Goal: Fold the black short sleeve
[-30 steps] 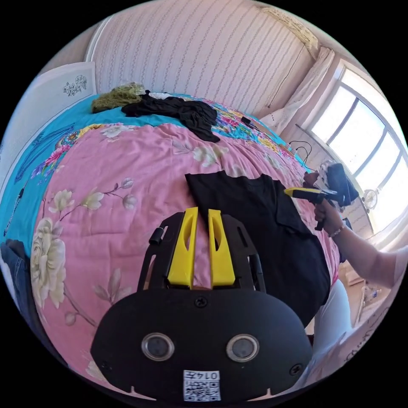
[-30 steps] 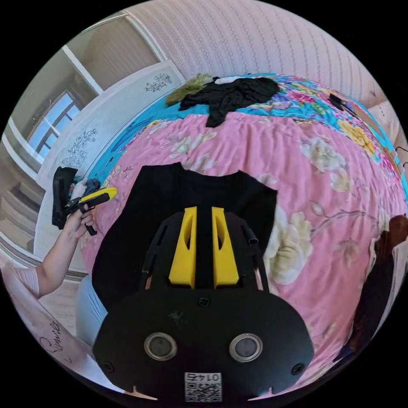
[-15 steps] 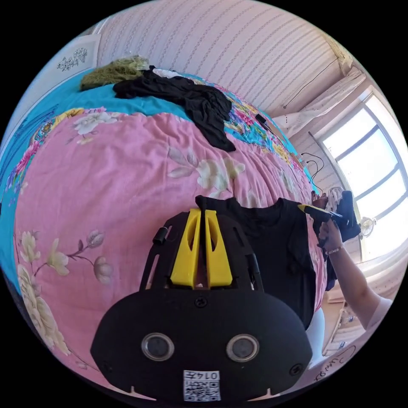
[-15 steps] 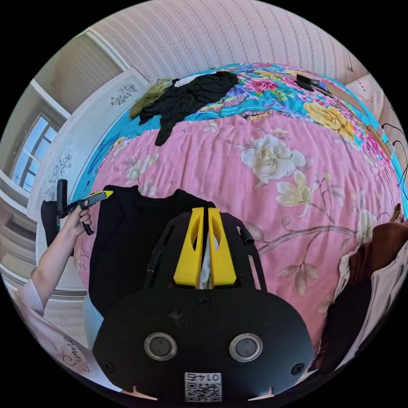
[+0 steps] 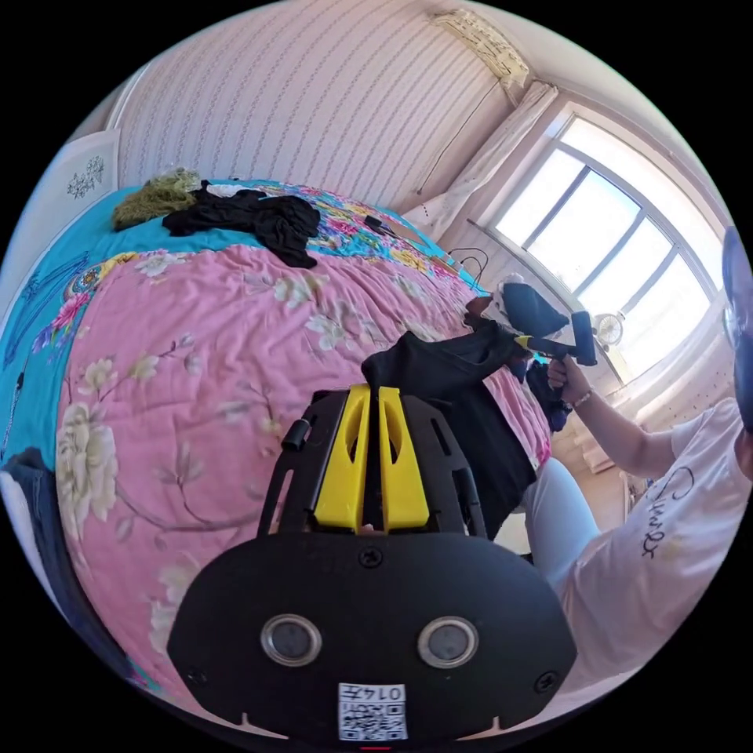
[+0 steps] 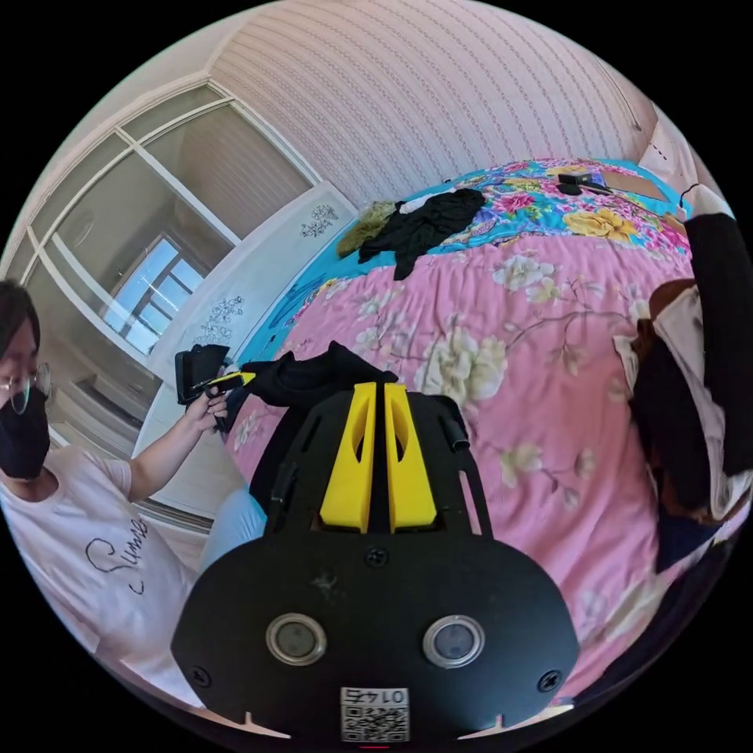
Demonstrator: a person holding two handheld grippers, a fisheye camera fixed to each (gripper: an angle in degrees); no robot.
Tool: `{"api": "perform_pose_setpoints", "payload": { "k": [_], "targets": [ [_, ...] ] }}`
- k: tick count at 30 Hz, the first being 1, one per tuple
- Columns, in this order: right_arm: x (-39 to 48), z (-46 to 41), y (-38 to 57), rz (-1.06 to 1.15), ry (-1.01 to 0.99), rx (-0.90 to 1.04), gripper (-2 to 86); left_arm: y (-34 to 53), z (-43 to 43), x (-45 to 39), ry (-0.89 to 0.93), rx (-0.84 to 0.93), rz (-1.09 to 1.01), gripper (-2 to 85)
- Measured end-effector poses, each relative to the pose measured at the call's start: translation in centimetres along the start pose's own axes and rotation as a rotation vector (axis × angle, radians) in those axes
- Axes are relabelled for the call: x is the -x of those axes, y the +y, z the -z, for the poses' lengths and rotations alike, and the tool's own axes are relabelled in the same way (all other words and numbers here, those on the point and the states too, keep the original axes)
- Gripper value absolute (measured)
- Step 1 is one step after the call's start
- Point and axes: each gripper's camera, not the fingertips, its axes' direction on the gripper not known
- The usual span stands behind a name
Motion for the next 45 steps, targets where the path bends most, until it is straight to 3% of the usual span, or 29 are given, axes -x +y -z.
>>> {"api": "perform_pose_setpoints", "payload": {
  "k": [7,11,18,25,30,34,38,45],
  "targets": [
    [0.7,-1.2,11.6,-0.128,-0.006,0.101,0.8,9.1,-3.0,-4.7,-0.023,0.114,0.024,-0.9],
    [2.6,-1.4,15.3,-0.059,0.048,0.136,0.9,12.0,-3.3,-7.2,-0.059,0.103,0.0,-0.7],
    [4.6,-1.1,19.4,-0.022,0.194,0.288,0.6,16.4,-4.0,-11.8,-0.221,0.301,-0.119,-0.3],
    [9.7,-3.6,18.1,0.13,0.236,0.299,0.2,16.0,-3.6,-17.0,-0.203,0.209,-0.153,-0.9],
    [13.9,-10.4,18.6,0.283,0.345,0.424,-0.2,15.2,-9.9,-22.6,-0.144,0.179,-0.21,-1.0],
    [13.3,-14.7,20.1,0.245,0.443,0.524,-0.4,15.2,-15.1,-25.9,-0.129,0.195,-0.242,-1.0],
    [14.7,-14.9,19.3,0.263,0.41,0.654,-0.6,16.7,-20.7,-28.5,-0.293,0.314,-0.39,-1.0],
    [18.3,-17.2,12.3,0.434,0.356,0.516,-0.6,16.1,-19.9,-31.2,-0.214,0.236,-0.449,-1.0]
  ]
}}
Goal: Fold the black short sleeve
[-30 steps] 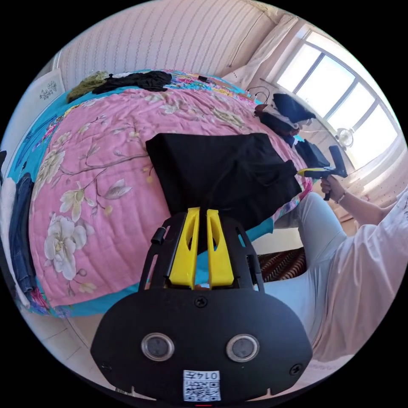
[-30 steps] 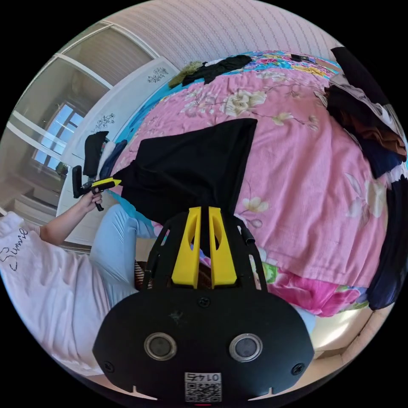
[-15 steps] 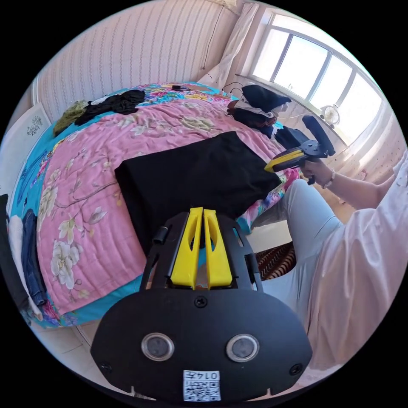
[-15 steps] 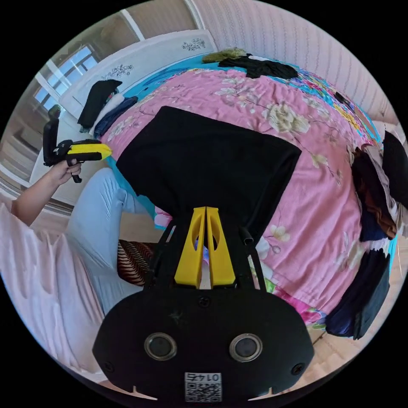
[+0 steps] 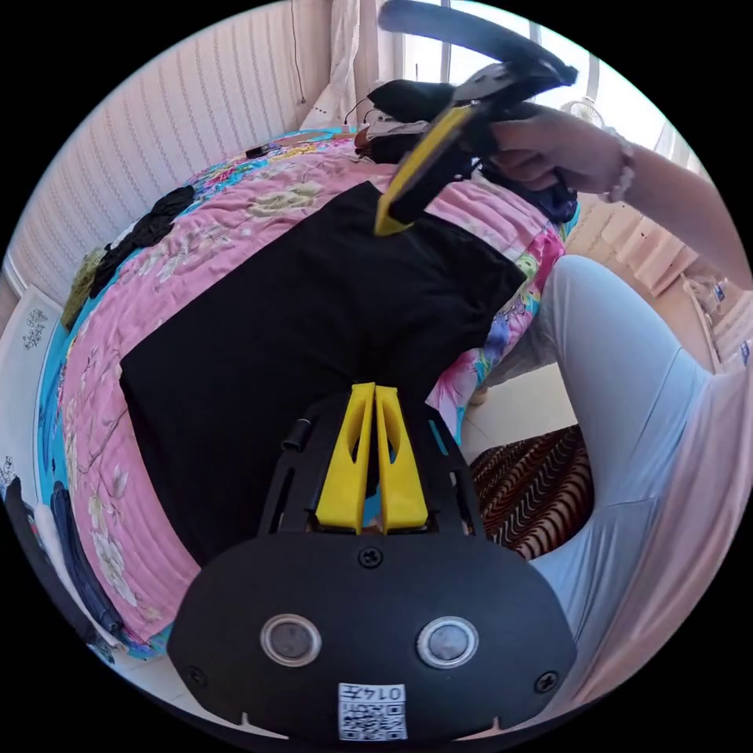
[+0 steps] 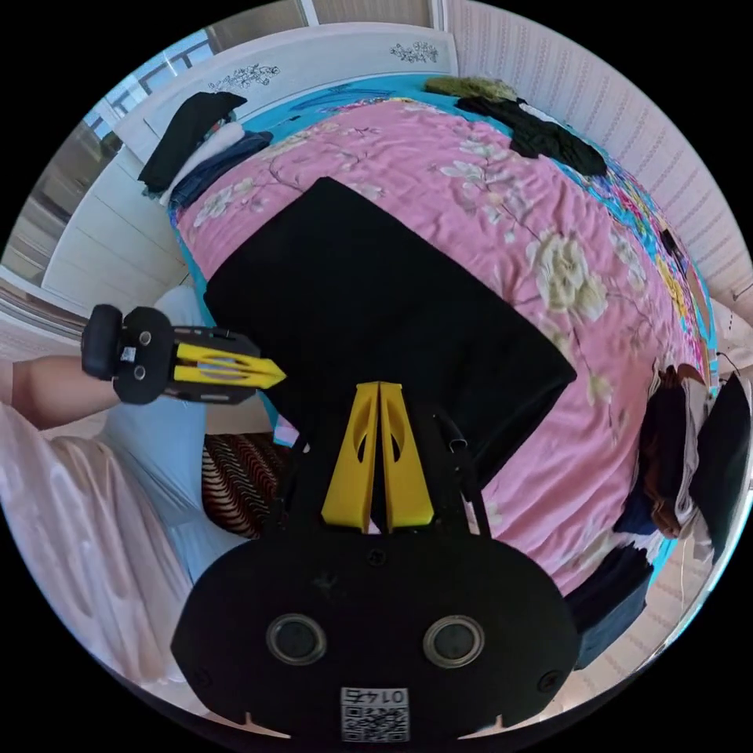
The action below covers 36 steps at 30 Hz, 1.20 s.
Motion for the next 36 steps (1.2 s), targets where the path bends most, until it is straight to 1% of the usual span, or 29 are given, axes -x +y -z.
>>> {"api": "perform_pose_setpoints", "payload": {
  "k": [3,4,5,6,7,8,10,11,13,14,15,16,17,19,22,24,25,27,28,29,31,33,36],
  "targets": [
    [-0.1,-2.7,-4.4,-0.05,0.081,-0.003,-0.5,-1.2,-1.0,-0.7,0.025,-0.008,-0.005,-1.0],
    [-0.1,-3.6,-5.0,-0.059,0.079,0.012,-0.5,-1.3,-1.8,-0.9,0.031,0.013,-0.002,-1.0],
    [-0.2,-5.9,-6.0,-0.079,0.074,0.079,-0.5,-1.3,-3.7,-1.1,0.041,0.086,0.008,-1.0],
    [-0.3,-7.7,-6.3,-0.09,0.07,0.11,-0.5,-0.7,-4.1,-1.3,0.03,0.008,0.018,-1.0],
    [-0.3,-7.6,-6.2,-0.096,0.074,0.066,-0.5,-0.5,-4.2,-1.3,0.029,-0.004,0.018,-1.0],
    [-0.4,-7.7,-6.3,-0.099,0.065,0.084,-0.5,-0.6,-4.2,-1.3,0.038,-0.006,0.021,-1.0],
    [-0.5,-7.6,-6.9,-0.041,0.055,0.165,-0.5,-1.3,-3.8,-1.4,0.06,0.038,0.017,-1.0],
    [-0.6,-7.0,-7.5,-0.005,0.06,0.198,-0.5,-1.7,-3.3,-1.5,0.079,0.029,0.003,-1.0],
    [-1.5,-6.0,-8.3,-0.02,0.097,0.126,-0.5,-1.8,-2.6,-1.7,0.077,-0.018,0.011,-1.0],
    [-2.4,-6.2,-9.0,-0.049,0.095,0.119,-0.5,-2.0,-3.0,-1.6,0.057,-0.004,0.02,-1.0],
    [-3.3,-7.5,-9.5,-0.07,0.074,0.165,-0.5,-2.0,-4.3,-1.6,0.049,0.063,0.018,-1.0],
    [-3.7,-8.4,-9.6,-0.077,0.054,0.197,-0.5,-2.0,-4.9,-1.6,0.049,0.074,0.015,-1.0],
    [-4.4,-9.0,-9.5,-0.11,0.02,0.182,-0.5,-1.8,-5.0,-1.6,0.047,0.024,0.01,-1.0],
    [-5.3,-8.9,-9.1,-0.158,-0.026,0.174,-0.4,-2.3,-4.9,-1.3,0.065,0.046,0.013,-1.0],
    [-6.4,-6.6,-5.8,-0.196,-0.084,0.025,-0.4,-2.9,-3.7,-0.3,0.128,0.046,0.052,-0.9],
    [-7.1,-3.4,-0.3,-0.261,-0.089,-0.152,-0.2,-3.1,-2.2,1.3,0.163,-0.012,0.131,-0.7],
    [-7.3,-2.8,1.4,-0.287,-0.085,-0.187,0.0,-3.2,-1.8,1.8,0.173,-0.028,0.152,-0.7],
    [-7.9,-1.0,8.4,-0.416,-0.057,-0.281,0.7,-4.2,-0.7,3.9,0.217,-0.108,0.21,0.0],
    [-8.0,-0.8,10.1,-0.453,-0.052,-0.293,0.9,-4.6,-0.6,4.4,0.222,-0.129,0.209,0.7],
    [-8.1,-0.7,13.3,-0.525,-0.05,-0.303,2.0,-5.5,-0.4,5.1,0.187,-0.17,0.198,2.2],
    [-8.1,-1.1,17.0,-0.628,-0.067,-0.294,6.4,-7.2,-0.5,6.0,0.158,-0.214,0.171,6.2],
    [-8.0,-2.1,20.2,-0.706,-0.141,-0.278,12.1,-10.3,-1.4,7.4,0.222,-0.191,0.158,7.9],
    [-8.0,-3.6,22.0,-0.748,-0.178,-0.267,13.0,-14.2,-2.6,8.2,0.248,-0.167,0.142,8.0]
  ]
}}
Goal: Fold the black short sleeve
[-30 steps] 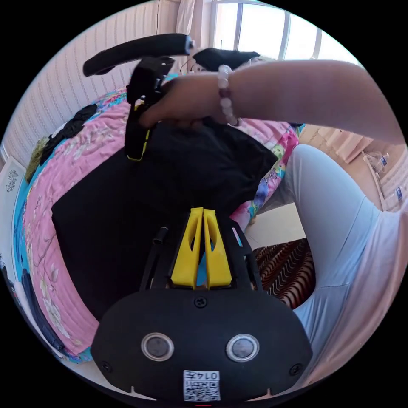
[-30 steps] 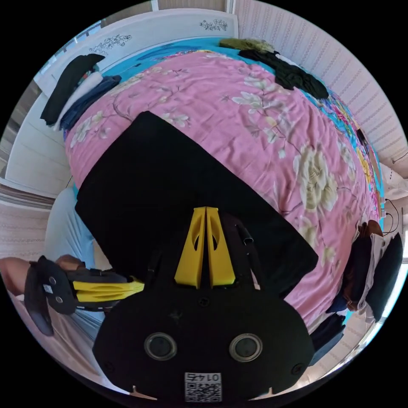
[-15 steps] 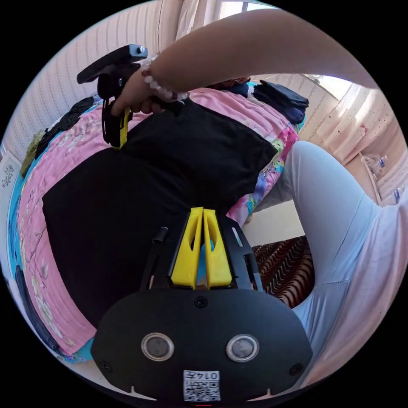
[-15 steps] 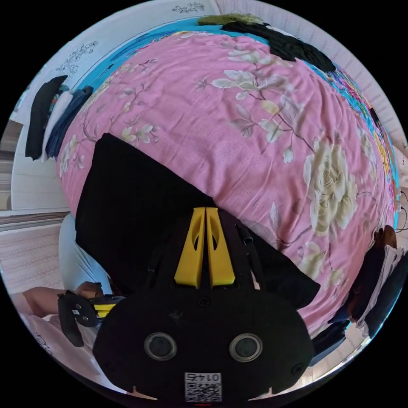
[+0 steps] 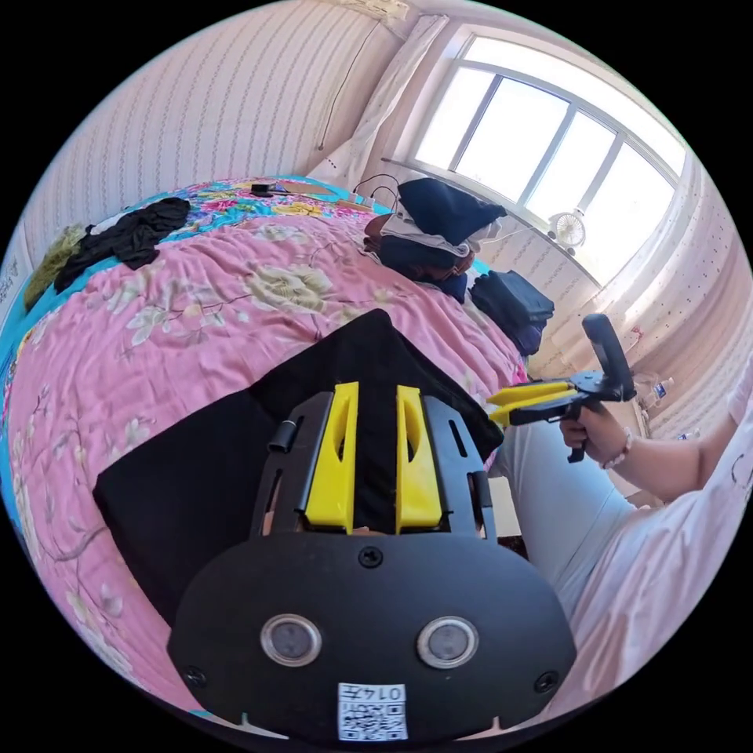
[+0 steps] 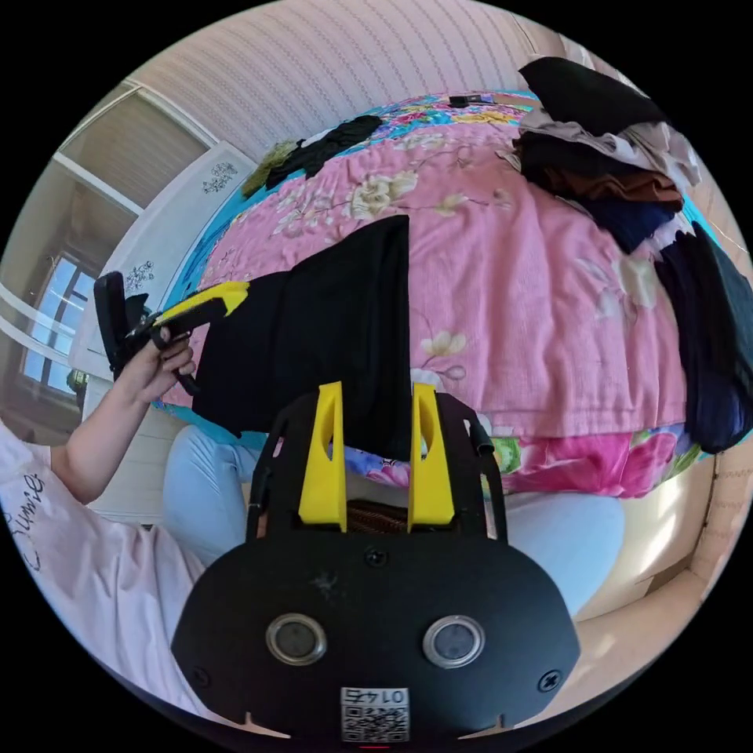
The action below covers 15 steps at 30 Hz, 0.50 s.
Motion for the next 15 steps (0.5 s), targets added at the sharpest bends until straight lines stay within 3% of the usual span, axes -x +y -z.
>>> {"api": "perform_pose_setpoints", "payload": {
  "k": [7,15],
  "targets": [
    [-1.5,-2.5,0.4,-0.028,-0.133,0.065,12.0,-7.1,-5.3,0.0,0.013,0.127,0.01,8.7],
    [-0.3,-3.3,0.6,0.041,-0.149,0.042,3.4,-12.0,-11.0,-1.4,-0.158,0.286,-0.054,9.4]
  ]
}}
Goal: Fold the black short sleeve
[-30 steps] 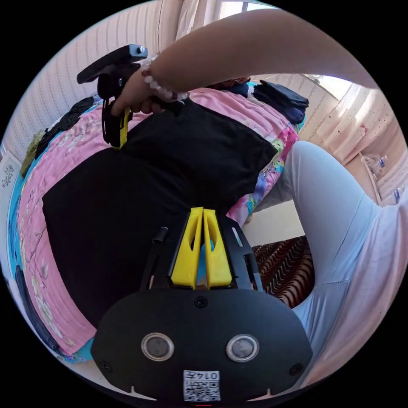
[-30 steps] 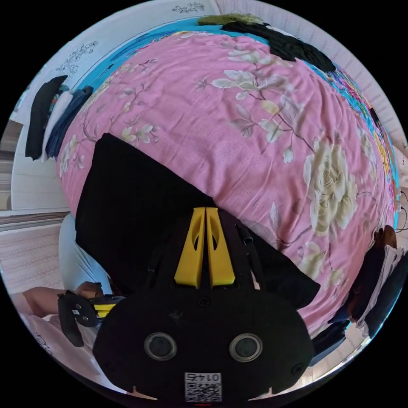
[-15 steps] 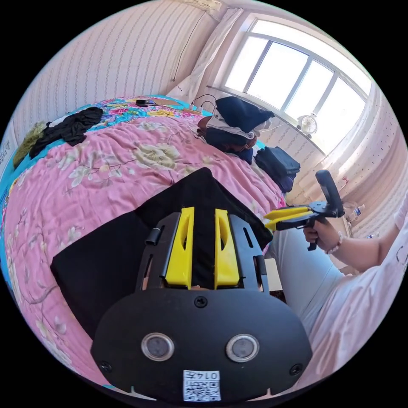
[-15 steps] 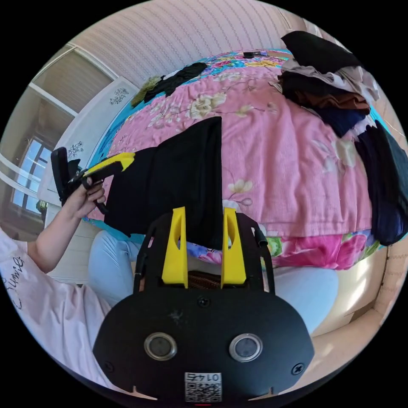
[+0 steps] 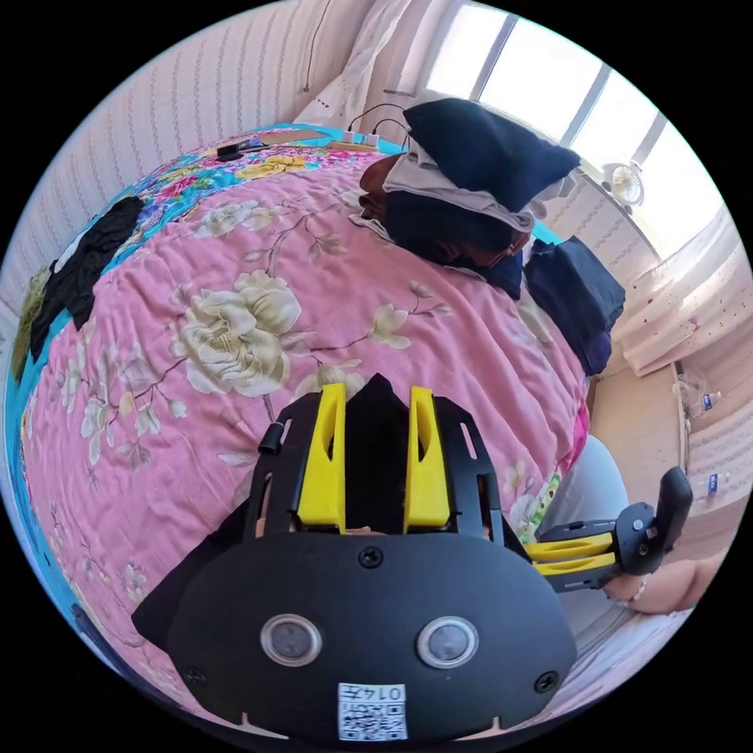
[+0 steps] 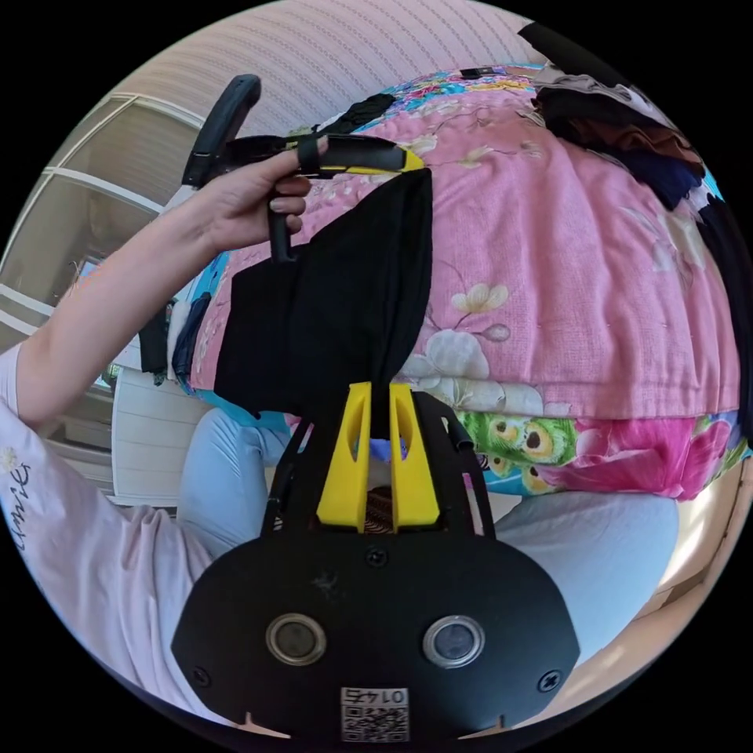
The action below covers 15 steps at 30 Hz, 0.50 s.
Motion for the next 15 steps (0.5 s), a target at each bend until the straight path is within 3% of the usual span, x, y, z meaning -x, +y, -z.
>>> {"api": "perform_pose_setpoints", "payload": {
  "k": [4,8,15],
  "targets": [
    [0.8,0.1,0.0,0.032,-0.028,-0.021,2.5,-0.5,-0.8,0.4,0.003,0.099,-0.022,2.3],
    [2.5,0.6,-0.2,0.095,-0.079,-0.073,2.1,0.8,2.3,2.2,0.06,0.016,0.031,0.1],
    [10.2,-0.5,-3.2,0.338,-0.238,-0.062,2.1,8.4,11.1,7.6,-0.035,-0.139,0.114,-0.6]
  ]
}}
